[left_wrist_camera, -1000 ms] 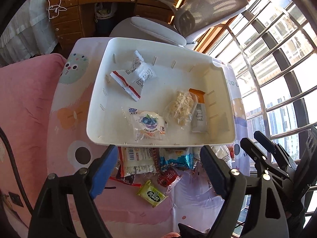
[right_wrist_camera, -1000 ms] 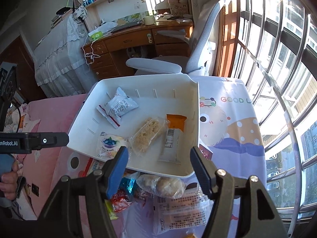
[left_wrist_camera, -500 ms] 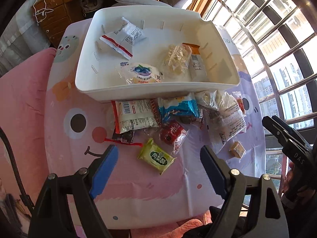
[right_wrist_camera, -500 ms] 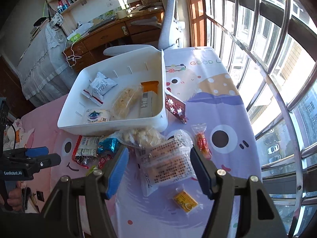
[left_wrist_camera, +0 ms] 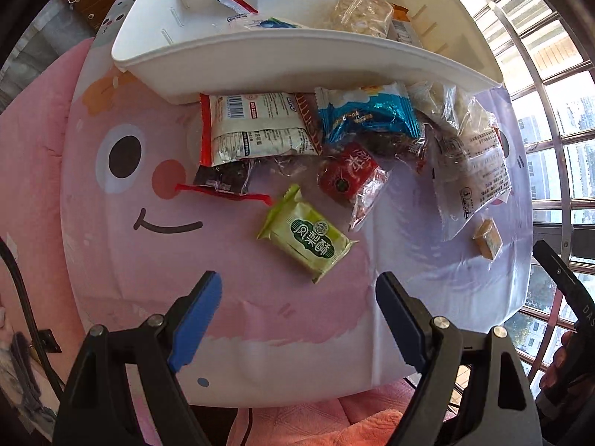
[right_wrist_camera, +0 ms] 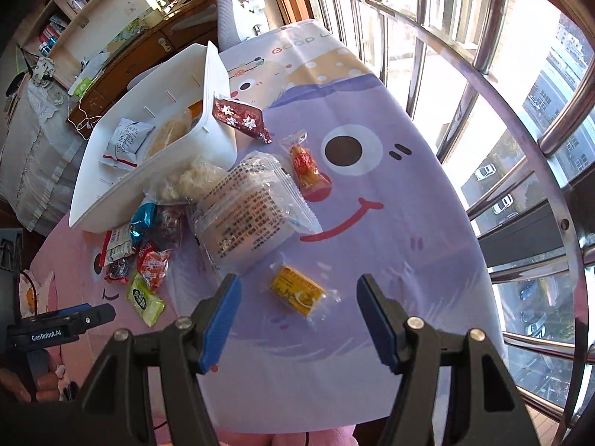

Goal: Organize snacks
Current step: 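Grasp the green pastry with the left tool while the right tool grasps the yellow cake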

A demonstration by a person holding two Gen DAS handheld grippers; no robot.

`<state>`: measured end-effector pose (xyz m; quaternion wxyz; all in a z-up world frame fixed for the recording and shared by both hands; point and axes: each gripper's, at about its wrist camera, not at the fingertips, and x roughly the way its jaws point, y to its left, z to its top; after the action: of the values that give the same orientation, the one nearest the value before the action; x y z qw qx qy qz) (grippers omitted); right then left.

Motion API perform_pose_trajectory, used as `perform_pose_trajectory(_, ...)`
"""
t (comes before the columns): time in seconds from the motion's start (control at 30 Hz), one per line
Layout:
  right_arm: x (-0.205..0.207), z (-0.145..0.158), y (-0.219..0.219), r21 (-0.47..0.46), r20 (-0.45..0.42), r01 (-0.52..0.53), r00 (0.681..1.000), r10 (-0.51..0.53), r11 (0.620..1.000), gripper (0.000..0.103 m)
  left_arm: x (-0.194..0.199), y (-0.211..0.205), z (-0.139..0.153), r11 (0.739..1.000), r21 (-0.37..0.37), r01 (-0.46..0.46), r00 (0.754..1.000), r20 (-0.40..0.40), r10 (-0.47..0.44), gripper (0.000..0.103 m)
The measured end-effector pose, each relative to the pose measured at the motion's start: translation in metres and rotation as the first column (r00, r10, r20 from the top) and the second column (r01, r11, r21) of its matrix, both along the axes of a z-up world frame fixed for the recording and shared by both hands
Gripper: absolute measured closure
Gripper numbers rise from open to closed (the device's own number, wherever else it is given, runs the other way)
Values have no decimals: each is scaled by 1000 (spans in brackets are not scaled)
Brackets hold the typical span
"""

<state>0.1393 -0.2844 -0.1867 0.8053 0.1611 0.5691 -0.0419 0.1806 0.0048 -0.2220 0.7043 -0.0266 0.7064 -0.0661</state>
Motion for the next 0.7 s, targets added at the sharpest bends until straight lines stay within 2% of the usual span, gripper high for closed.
perform_pose_trajectory(0.3,-4,-29,3,48,-83,24,996,-20,999,38,0,-7,-35,999,39,26,999,-31,-25,19)
perform_pose_trajectory(0.7,17,-56,12,61,-149,-10,989,19,998,38,8,-14,-64,997,53,50,999,-15,-49,22)
